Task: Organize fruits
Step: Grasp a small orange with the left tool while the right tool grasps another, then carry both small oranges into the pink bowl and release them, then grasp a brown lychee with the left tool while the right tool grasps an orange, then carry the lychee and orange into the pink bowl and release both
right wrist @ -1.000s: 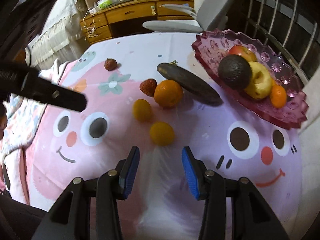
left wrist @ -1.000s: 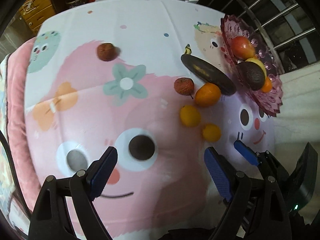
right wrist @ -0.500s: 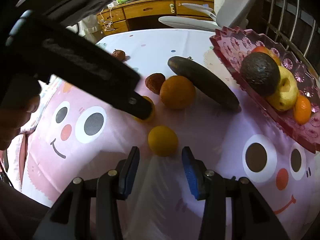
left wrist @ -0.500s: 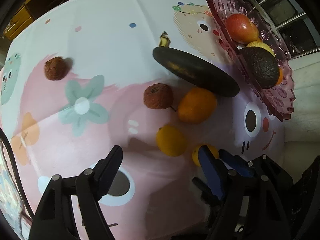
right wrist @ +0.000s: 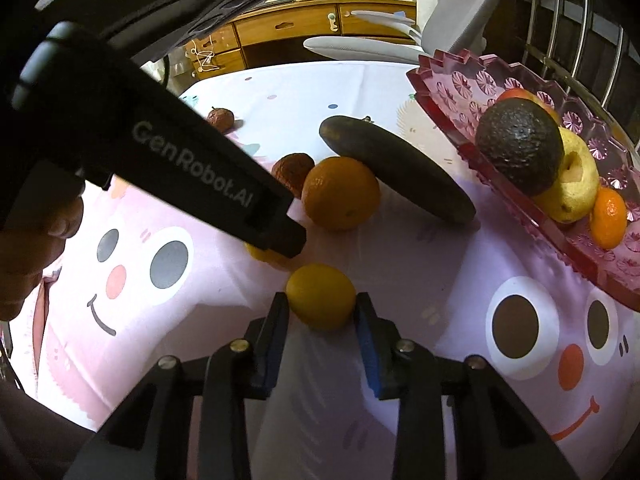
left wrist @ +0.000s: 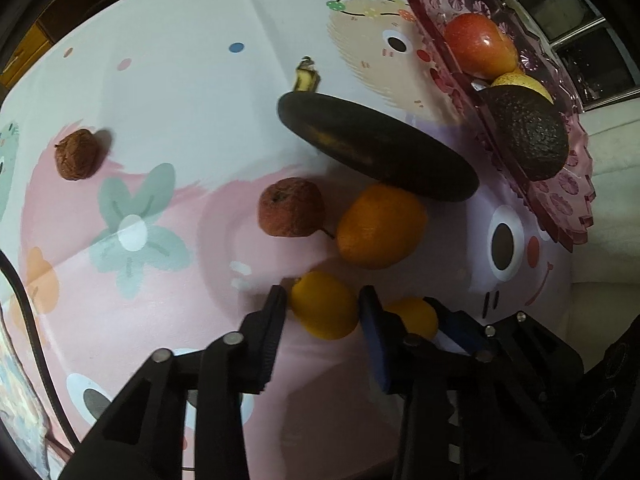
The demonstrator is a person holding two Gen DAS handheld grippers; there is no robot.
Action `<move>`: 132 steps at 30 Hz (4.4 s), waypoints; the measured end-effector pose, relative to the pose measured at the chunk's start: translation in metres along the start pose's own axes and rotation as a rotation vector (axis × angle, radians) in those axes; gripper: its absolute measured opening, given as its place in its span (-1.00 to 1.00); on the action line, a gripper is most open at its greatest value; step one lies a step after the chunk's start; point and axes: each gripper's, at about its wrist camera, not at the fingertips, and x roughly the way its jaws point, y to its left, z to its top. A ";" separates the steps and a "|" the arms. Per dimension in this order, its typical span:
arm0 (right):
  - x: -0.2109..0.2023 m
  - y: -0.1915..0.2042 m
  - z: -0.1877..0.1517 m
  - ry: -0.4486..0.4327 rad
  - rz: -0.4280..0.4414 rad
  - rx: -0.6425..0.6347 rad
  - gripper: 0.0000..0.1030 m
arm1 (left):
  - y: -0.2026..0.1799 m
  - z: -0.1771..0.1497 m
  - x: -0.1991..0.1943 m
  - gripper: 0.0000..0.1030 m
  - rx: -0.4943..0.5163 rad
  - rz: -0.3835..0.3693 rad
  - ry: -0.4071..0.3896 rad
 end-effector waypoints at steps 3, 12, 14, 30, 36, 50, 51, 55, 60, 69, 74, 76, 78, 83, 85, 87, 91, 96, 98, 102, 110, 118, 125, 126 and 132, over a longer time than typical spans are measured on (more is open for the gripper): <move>-0.002 -0.002 0.001 -0.007 0.015 0.004 -0.36 | -0.004 0.000 -0.001 -0.38 0.010 0.011 -0.003; -0.024 -0.006 0.007 -0.044 0.059 0.037 -0.37 | -0.011 0.001 -0.030 -0.38 0.018 0.045 -0.055; -0.033 -0.009 0.011 -0.063 0.061 0.056 -0.37 | -0.014 0.004 -0.039 -0.38 0.027 0.047 -0.077; -0.094 -0.064 0.032 -0.159 -0.033 0.223 -0.37 | -0.065 0.058 -0.093 -0.38 0.138 -0.003 -0.287; -0.099 -0.090 0.031 -0.156 -0.068 0.277 -0.37 | -0.085 0.078 -0.090 -0.37 0.171 -0.022 -0.319; -0.095 -0.133 0.026 -0.104 -0.059 0.422 -0.29 | -0.110 0.093 -0.075 -0.05 0.175 -0.019 -0.294; -0.095 -0.134 0.026 -0.100 -0.051 0.434 -0.25 | -0.110 0.092 -0.077 0.04 0.171 -0.017 -0.295; -0.098 -0.136 0.024 -0.092 -0.029 0.476 -0.16 | -0.107 0.087 -0.086 0.15 0.161 -0.015 -0.305; -0.104 -0.134 0.023 -0.079 -0.014 0.504 -0.16 | -0.092 0.076 -0.097 0.28 0.128 0.003 -0.317; -0.100 -0.118 0.030 -0.021 0.069 0.593 -0.15 | -0.030 0.040 -0.125 0.34 0.028 0.042 -0.354; -0.093 -0.101 0.031 0.017 0.103 0.666 -0.15 | 0.009 0.021 -0.139 0.42 -0.011 0.045 -0.373; -0.091 -0.093 0.033 0.030 0.105 0.702 -0.15 | 0.026 0.013 -0.144 0.43 -0.022 0.042 -0.380; -0.090 -0.086 0.033 0.037 0.106 0.733 -0.15 | 0.042 0.008 -0.147 0.43 -0.041 0.045 -0.382; -0.082 -0.066 0.041 0.045 0.116 0.801 -0.12 | 0.078 -0.004 -0.152 0.43 -0.050 0.053 -0.378; -0.077 -0.059 0.045 0.050 0.123 0.834 -0.05 | 0.091 -0.006 -0.152 0.43 -0.052 0.064 -0.375; -0.070 -0.054 0.049 0.057 0.125 0.872 -0.03 | 0.102 -0.006 -0.149 0.43 -0.055 0.071 -0.372; -0.055 -0.045 0.057 0.073 0.095 0.926 -0.01 | 0.120 -0.002 -0.137 0.44 -0.055 0.084 -0.368; -0.033 -0.046 0.055 0.099 0.026 1.037 -0.01 | 0.138 0.007 -0.114 0.43 -0.067 0.087 -0.374; -0.022 -0.048 0.054 0.118 0.008 1.084 -0.01 | 0.143 0.010 -0.105 0.43 -0.078 0.079 -0.370; -0.007 -0.049 0.055 0.136 -0.016 1.118 -0.01 | 0.150 0.019 -0.086 0.43 -0.098 0.052 -0.371; 0.016 -0.048 0.060 0.175 -0.024 1.116 -0.01 | 0.150 0.028 -0.053 0.33 -0.110 0.041 -0.371; 0.027 -0.052 0.065 0.207 -0.047 1.100 -0.01 | 0.152 0.036 -0.038 0.08 -0.141 0.036 -0.375; 0.035 -0.052 0.063 0.233 -0.034 1.095 -0.10 | 0.150 0.039 -0.032 -0.39 -0.146 0.061 -0.363; 0.036 -0.051 0.062 0.232 -0.028 1.096 -0.12 | 0.151 0.038 -0.032 -0.43 -0.147 0.063 -0.364; 0.037 -0.049 0.063 0.217 -0.016 1.072 -0.26 | 0.154 0.034 -0.035 -0.46 -0.146 0.066 -0.370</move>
